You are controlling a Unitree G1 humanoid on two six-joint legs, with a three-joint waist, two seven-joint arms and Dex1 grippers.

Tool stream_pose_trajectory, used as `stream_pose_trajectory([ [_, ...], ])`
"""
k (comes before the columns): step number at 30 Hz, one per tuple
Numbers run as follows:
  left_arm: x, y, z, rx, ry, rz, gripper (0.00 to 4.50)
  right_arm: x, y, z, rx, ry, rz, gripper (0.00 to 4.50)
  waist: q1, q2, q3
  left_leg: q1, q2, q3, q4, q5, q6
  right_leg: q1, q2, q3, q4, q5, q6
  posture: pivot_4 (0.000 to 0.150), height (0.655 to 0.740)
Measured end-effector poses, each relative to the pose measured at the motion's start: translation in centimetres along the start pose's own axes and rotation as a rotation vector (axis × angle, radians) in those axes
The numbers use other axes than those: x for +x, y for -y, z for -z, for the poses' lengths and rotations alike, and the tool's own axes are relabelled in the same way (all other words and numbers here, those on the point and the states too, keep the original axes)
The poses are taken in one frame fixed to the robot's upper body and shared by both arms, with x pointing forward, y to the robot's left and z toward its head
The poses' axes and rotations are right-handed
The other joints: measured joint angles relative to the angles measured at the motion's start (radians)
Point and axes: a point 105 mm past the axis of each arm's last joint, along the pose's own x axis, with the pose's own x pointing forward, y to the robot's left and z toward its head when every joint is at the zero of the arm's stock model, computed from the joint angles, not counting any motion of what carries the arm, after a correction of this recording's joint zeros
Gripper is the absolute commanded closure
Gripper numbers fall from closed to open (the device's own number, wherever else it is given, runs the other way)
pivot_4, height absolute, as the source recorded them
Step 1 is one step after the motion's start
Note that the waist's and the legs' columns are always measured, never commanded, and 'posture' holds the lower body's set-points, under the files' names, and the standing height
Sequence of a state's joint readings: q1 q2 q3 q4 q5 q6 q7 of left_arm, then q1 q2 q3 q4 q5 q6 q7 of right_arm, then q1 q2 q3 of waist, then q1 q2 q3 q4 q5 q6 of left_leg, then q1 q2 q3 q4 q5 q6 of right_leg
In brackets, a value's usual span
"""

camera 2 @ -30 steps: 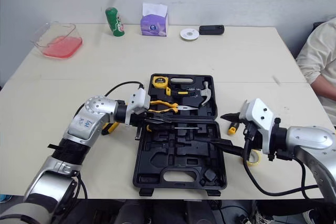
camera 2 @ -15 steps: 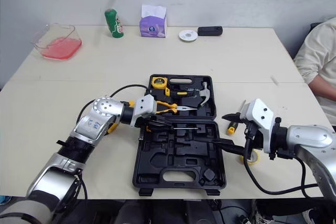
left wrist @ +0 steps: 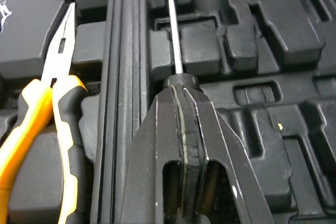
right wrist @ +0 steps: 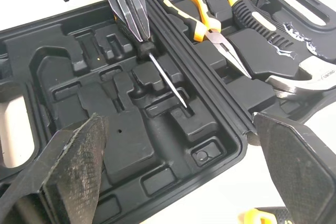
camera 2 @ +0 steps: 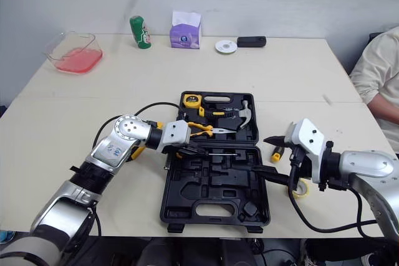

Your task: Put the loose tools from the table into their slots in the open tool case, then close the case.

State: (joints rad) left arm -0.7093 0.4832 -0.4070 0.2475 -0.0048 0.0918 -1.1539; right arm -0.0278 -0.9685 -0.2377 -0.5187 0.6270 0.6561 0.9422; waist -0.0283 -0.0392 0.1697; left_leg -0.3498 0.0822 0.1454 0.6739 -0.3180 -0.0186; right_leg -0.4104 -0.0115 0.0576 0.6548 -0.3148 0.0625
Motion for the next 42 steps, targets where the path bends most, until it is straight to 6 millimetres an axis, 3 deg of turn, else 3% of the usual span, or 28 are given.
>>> stream_pose_trajectory([
  [6,0.3,-0.1,0.1,0.013,-0.034,0.009,4.43,0.2,-0.1,0.0,-0.003,-0.003,-0.007,0.00,0.000,0.000,-0.011,0.004,0.000,0.000,-0.006,0.000,0.001,0.002,0.000,0.001,-0.003,0.000,0.001,0.150,0.7244],
  [12,0.6,0.1,0.6,-0.011,-0.075,0.025,4.43,0.6,-0.5,0.2,0.008,-0.002,-0.026,0.00,-0.002,0.001,-0.014,0.015,0.002,0.000,-0.013,0.000,0.001,0.018,-0.001,0.001,-0.013,-0.003,-0.006,0.150,0.7244],
  [20,0.1,-0.2,0.2,-0.071,-0.021,-0.015,4.43,0.6,-0.5,0.3,0.007,-0.001,-0.025,0.00,-0.002,0.002,-0.016,0.015,0.003,0.001,-0.013,0.000,0.001,0.016,-0.002,0.001,-0.013,-0.003,-0.006,0.150,0.7244],
  [21,-0.7,-0.2,0.4,-0.130,0.040,-0.057,4.43,0.5,-0.5,0.3,0.005,0.000,-0.019,0.00,-0.005,0.003,-0.014,0.014,0.003,0.001,-0.013,0.000,0.001,0.013,-0.002,0.001,-0.013,-0.003,-0.006,0.150,0.7244],
  [24,-4.1,-0.2,0.0,-0.284,0.219,-0.174,3.61,-0.3,-0.1,0.9,0.028,-0.013,0.020,0.00,-0.012,0.000,-0.008,-0.001,0.004,0.001,-0.012,0.001,-0.001,-0.004,-0.002,0.001,-0.006,0.000,0.000,0.150,0.7244],
  [27,-9.6,0.1,-0.4,-0.367,0.299,-0.321,2.31,-2.3,1.0,0.9,0.055,-0.009,0.095,0.00,-0.012,0.002,-0.007,-0.007,0.004,0.000,-0.011,0.005,-0.010,-0.015,0.000,0.002,0.000,-0.003,-0.001,0.150,0.7244],
  [32,-15.6,3.0,3.8,-0.603,0.239,-0.528,0.23,-6.5,3.1,1.8,0.141,-0.044,0.226,0.00,-0.011,0.003,-0.005,-0.007,0.004,0.000,-0.013,0.003,-0.011,-0.016,-0.001,0.002,-0.001,-0.005,-0.002,0.150,0.7244],
  [35,-23.3,7.8,9.9,-0.829,0.052,-0.764,0.05,-11.8,5.4,5.3,0.248,-0.145,0.411,0.00,-0.027,-0.007,0.001,-0.005,0.004,0.001,-0.016,0.000,-0.006,-0.017,-0.001,0.002,-0.003,-0.007,-0.005,0.150,0.7244],
  [38,-27.0,10.1,11.8,-0.852,-0.078,-0.831,0.05,-14.6,6.5,7.6,0.290,-0.183,0.513,0.00,-0.028,-0.010,0.003,-0.005,0.002,0.002,-0.021,-0.001,-0.005,-0.016,-0.004,0.001,-0.012,-0.014,-0.021,0.150,0.7244],
  [40,-29.2,11.4,12.7,-0.858,-0.148,-0.884,0.05,-16.1,7.3,9.0,0.304,-0.204,0.580,0.00,-0.028,-0.010,0.003,-0.005,-0.002,0.004,-0.024,0.001,-0.003,-0.016,-0.010,0.000,-0.012,-0.014,-0.021,0.150,0.7244],
  [42,-30.5,11.3,13.0,-0.848,-0.142,-0.955,0.05,-17.3,7.9,10.1,0.315,-0.220,0.633,0.00,-0.026,-0.008,0.004,-0.005,-0.005,0.004,-0.026,0.000,-0.004,-0.017,-0.014,0.000,-0.013,-0.013,-0.020,0.150,0.7244],
])
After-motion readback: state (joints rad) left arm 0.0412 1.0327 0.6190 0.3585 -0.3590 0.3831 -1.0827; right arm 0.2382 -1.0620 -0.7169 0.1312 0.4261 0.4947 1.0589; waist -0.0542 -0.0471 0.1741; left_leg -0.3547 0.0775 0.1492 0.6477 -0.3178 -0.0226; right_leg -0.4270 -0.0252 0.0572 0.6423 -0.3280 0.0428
